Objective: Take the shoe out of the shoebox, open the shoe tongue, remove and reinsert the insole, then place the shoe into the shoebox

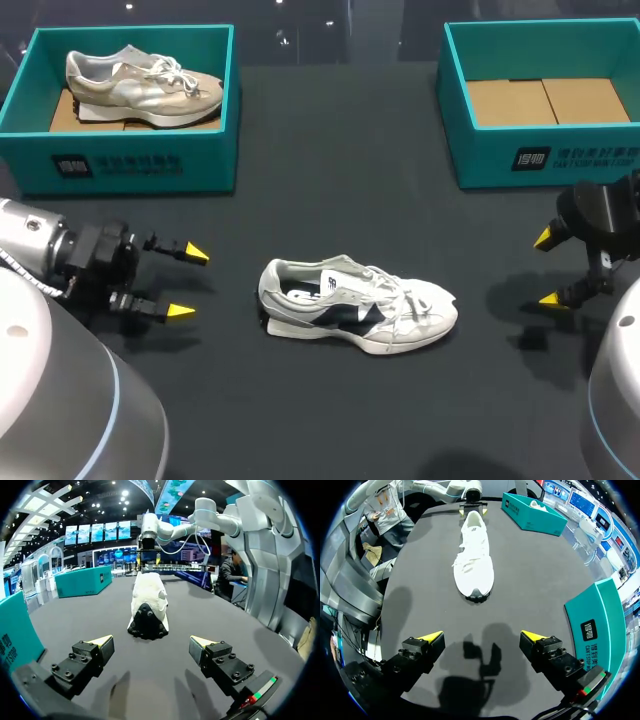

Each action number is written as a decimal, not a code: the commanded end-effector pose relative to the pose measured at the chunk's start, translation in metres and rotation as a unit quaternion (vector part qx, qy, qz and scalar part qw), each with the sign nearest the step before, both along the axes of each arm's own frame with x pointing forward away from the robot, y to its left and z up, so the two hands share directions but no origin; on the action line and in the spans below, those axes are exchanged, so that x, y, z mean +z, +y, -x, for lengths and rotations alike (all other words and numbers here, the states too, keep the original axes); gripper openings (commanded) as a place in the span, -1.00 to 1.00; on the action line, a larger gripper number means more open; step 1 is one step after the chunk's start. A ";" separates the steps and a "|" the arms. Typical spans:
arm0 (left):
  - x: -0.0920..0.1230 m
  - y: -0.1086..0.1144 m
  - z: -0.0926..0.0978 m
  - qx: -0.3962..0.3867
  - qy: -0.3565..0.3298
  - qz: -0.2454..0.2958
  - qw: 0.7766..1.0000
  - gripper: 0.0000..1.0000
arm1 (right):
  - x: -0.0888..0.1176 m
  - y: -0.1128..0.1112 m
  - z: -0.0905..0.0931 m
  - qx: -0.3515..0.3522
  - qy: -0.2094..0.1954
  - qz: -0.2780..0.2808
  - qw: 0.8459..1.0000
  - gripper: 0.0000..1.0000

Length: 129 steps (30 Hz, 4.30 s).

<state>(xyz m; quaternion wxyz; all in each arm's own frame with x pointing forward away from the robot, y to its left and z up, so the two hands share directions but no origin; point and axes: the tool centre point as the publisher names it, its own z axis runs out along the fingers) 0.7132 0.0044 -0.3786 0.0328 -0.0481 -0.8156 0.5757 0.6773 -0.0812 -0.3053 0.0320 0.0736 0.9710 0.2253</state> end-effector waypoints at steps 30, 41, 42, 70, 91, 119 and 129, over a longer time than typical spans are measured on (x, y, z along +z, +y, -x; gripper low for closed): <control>-0.019 -0.068 0.007 0.022 0.021 0.009 1.000 1.00 | -0.001 0.001 0.001 -0.001 -0.001 0.001 1.000 1.00; -0.024 -0.085 0.002 0.020 0.027 0.015 0.999 1.00 | -0.001 0.001 0.001 -0.001 -0.001 0.001 1.000 1.00; -0.024 -0.086 0.002 0.019 0.027 0.017 0.999 1.00 | -0.001 0.001 0.001 -0.001 -0.001 0.001 1.000 1.00; -0.028 -0.137 0.010 -0.008 0.031 0.036 0.999 1.00 | -0.001 0.001 0.001 -0.001 -0.001 0.001 1.000 1.00; -0.041 -0.156 0.012 -0.012 0.039 0.025 0.999 -1.00 | -0.001 0.001 0.001 -0.001 -0.001 0.001 1.000 1.00; -0.039 -0.153 0.018 0.031 0.043 0.026 0.998 -1.00 | -0.001 0.001 0.001 -0.001 -0.001 0.001 1.000 1.00; -0.039 -0.153 0.018 0.031 0.043 0.026 0.998 -1.00 | 0.010 0.011 0.000 -0.040 0.009 0.008 0.999 1.00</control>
